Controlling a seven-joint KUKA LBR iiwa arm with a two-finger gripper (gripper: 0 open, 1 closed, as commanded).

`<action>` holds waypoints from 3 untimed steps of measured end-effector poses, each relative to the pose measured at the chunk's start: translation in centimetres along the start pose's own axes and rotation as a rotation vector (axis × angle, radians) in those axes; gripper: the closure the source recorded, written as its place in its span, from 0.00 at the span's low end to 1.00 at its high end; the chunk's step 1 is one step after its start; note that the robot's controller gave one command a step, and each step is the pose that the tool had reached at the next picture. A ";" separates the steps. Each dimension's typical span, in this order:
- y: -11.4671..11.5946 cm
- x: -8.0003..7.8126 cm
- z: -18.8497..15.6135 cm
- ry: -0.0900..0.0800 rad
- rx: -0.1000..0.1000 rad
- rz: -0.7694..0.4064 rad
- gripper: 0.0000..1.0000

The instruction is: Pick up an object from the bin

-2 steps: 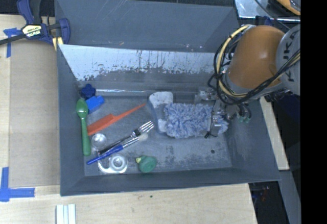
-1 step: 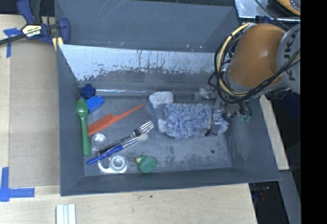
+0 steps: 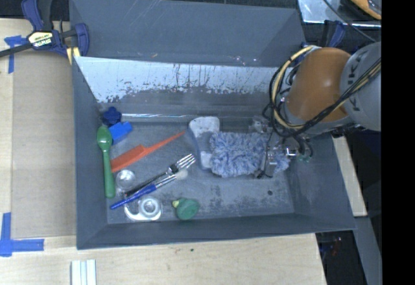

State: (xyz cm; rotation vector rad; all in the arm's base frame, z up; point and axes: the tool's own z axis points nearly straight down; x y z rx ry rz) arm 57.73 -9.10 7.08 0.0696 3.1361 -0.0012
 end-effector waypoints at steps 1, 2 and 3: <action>-1.7 -1.1 0.0 -0.016 0.000 -0.055 0.00; -0.2 -0.2 -0.1 -0.005 0.000 -0.009 0.00; -1.6 -1.0 0.0 -0.018 0.002 -0.044 0.00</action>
Offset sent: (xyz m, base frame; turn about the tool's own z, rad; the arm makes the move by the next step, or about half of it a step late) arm 0.0013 -0.0013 0.0000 -0.0087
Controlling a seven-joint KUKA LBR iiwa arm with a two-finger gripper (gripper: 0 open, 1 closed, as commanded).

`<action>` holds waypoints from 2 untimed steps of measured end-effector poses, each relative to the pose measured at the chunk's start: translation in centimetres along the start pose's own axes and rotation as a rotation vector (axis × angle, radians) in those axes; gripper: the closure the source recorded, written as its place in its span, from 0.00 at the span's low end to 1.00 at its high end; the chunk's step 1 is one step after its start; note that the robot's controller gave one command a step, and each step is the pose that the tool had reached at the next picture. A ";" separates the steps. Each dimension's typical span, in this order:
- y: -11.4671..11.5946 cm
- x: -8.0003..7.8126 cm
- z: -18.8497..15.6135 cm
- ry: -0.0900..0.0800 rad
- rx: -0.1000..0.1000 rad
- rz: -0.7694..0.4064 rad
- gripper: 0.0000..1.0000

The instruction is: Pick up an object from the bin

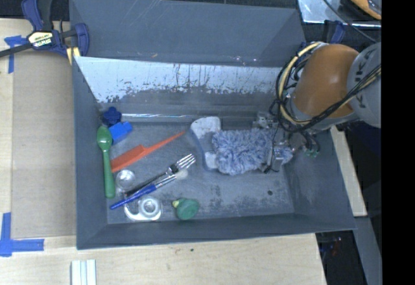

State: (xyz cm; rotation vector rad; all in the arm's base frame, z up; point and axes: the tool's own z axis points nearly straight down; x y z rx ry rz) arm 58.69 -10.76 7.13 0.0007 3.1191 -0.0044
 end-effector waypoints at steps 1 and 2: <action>1.1 0.5 0.0 0.007 -0.001 0.025 1.00; 1.1 0.5 -0.1 0.007 -0.001 0.025 1.00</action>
Offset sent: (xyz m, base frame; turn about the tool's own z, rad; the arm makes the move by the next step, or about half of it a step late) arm 0.0000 0.0000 0.0000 0.0000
